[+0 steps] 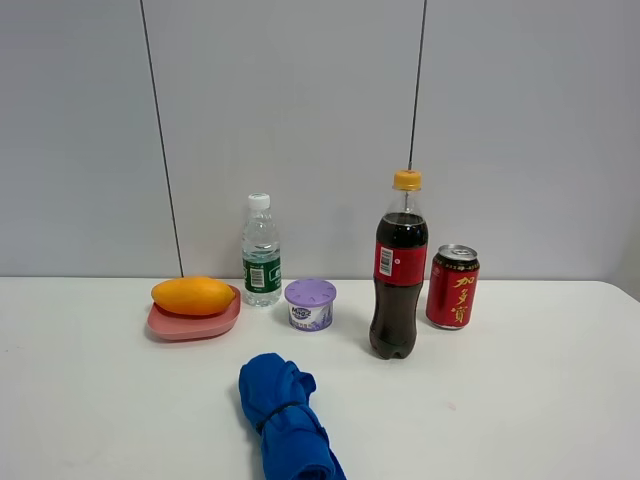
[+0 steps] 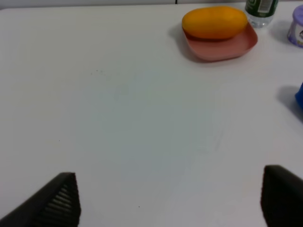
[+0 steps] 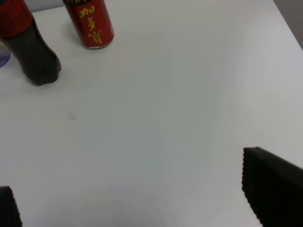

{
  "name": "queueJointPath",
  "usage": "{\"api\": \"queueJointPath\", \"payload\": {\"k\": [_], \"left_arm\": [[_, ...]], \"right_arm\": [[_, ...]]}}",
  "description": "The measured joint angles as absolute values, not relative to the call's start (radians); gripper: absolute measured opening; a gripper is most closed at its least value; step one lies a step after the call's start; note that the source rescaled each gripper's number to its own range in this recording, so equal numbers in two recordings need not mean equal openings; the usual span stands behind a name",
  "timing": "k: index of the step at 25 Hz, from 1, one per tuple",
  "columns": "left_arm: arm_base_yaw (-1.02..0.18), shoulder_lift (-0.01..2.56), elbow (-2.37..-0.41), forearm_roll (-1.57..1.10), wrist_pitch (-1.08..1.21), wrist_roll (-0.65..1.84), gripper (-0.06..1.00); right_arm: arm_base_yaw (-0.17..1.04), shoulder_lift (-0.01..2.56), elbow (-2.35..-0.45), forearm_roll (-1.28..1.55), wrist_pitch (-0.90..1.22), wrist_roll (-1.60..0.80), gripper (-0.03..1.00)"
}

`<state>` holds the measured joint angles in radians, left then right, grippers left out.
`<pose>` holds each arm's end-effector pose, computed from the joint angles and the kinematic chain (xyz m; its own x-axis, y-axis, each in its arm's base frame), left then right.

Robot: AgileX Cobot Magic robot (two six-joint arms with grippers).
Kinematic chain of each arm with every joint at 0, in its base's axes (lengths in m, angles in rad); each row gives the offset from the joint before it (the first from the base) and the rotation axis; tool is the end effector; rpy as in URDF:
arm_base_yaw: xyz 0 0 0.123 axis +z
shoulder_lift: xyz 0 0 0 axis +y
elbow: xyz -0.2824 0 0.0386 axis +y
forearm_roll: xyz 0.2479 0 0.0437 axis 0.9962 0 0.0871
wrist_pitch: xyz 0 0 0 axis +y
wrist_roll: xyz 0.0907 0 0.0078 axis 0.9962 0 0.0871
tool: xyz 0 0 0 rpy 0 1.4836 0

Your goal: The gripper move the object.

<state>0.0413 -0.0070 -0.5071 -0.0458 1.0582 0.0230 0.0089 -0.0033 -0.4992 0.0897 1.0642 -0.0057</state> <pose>-0.0065 -0.0039 0.2794 -0.4404 -0.0177 -0.8976 -0.0052 0.9998 -0.0171 -0.0056 0.0071 0.2769 -0.4580 0.0337 -0.8883 -0.0613 0.9957 0.0694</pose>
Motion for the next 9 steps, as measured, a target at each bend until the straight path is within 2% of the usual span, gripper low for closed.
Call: {"api": "queueJointPath", "payload": {"k": [9], "left_arm": [[0.041, -0.007, -0.507, -0.046, 1.058, 0.023, 1.0]], "right_arm": [[0.009, -0.003, -0.499, 0.091, 1.064, -0.006, 0.9]]}}
